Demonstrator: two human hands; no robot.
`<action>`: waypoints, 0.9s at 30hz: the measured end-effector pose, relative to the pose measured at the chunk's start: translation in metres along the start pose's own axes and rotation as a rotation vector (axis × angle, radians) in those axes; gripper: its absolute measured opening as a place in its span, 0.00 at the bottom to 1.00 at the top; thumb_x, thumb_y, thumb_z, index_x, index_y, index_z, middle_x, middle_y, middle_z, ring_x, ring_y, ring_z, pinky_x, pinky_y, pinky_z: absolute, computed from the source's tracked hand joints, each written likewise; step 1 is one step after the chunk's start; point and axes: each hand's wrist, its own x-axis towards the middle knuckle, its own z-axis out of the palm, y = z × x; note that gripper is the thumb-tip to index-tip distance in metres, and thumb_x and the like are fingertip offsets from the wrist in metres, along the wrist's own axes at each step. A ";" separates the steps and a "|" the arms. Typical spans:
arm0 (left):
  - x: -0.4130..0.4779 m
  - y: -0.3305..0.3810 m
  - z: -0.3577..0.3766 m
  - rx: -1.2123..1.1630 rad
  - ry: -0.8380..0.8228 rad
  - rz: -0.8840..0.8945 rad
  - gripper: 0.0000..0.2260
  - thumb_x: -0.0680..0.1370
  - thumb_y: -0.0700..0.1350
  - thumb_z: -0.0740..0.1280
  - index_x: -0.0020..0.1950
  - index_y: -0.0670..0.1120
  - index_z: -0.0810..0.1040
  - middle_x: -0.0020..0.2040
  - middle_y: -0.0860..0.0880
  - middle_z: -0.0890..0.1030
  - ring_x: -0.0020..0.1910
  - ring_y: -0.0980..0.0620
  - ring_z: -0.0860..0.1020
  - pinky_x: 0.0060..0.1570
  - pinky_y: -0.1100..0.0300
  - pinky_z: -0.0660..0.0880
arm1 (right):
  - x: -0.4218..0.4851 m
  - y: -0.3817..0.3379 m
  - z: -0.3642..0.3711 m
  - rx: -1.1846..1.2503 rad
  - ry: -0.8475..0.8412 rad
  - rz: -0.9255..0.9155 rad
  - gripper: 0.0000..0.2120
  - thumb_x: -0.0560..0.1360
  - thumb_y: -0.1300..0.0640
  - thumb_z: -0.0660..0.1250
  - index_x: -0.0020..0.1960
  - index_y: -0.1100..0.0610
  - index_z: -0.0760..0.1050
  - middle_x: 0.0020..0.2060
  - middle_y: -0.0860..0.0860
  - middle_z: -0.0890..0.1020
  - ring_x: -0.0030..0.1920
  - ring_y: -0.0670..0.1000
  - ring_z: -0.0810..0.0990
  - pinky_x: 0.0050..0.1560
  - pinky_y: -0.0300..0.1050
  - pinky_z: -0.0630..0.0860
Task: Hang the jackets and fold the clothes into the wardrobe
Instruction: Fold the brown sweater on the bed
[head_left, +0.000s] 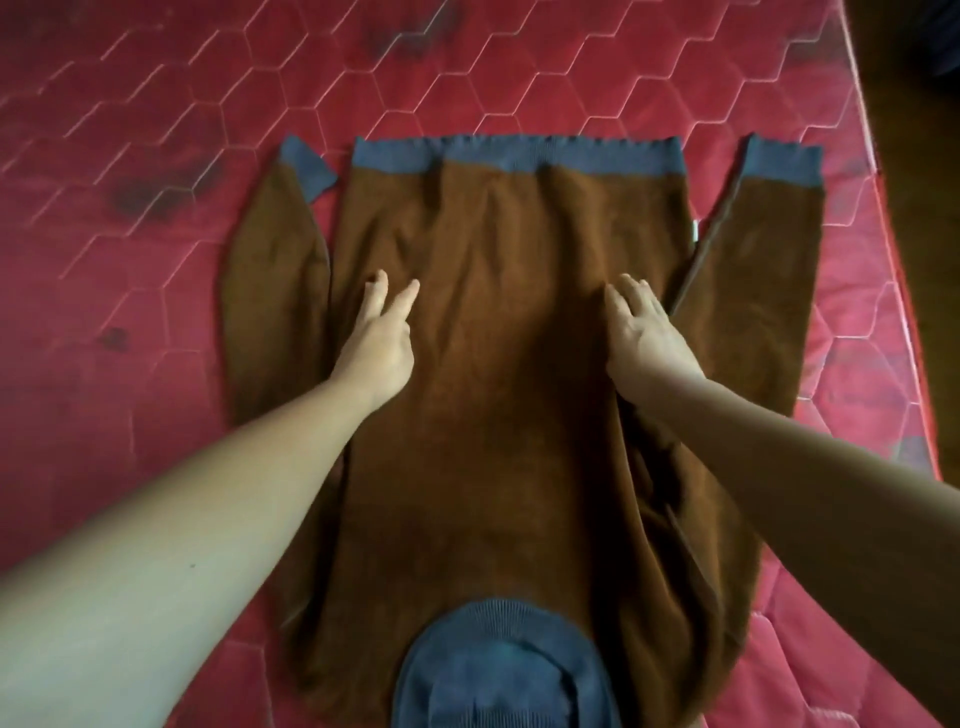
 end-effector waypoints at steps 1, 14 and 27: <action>0.015 -0.001 0.005 -0.004 -0.013 0.003 0.26 0.86 0.41 0.56 0.83 0.52 0.54 0.83 0.47 0.46 0.82 0.50 0.44 0.80 0.50 0.51 | 0.013 -0.001 0.007 0.035 -0.003 0.025 0.34 0.81 0.65 0.58 0.83 0.59 0.46 0.83 0.57 0.47 0.82 0.58 0.42 0.81 0.57 0.53; 0.038 -0.042 0.023 0.442 0.108 0.054 0.29 0.84 0.61 0.50 0.83 0.56 0.47 0.83 0.46 0.43 0.82 0.48 0.42 0.80 0.47 0.44 | 0.048 0.074 0.008 -0.177 0.002 0.144 0.37 0.75 0.23 0.42 0.79 0.33 0.36 0.81 0.45 0.35 0.81 0.52 0.32 0.72 0.76 0.55; 0.176 -0.016 -0.014 0.487 0.025 0.066 0.29 0.81 0.68 0.45 0.81 0.62 0.45 0.83 0.47 0.39 0.81 0.47 0.38 0.79 0.45 0.39 | 0.166 0.055 -0.012 -0.218 0.127 0.073 0.39 0.75 0.23 0.39 0.82 0.38 0.43 0.83 0.51 0.41 0.81 0.58 0.36 0.77 0.69 0.36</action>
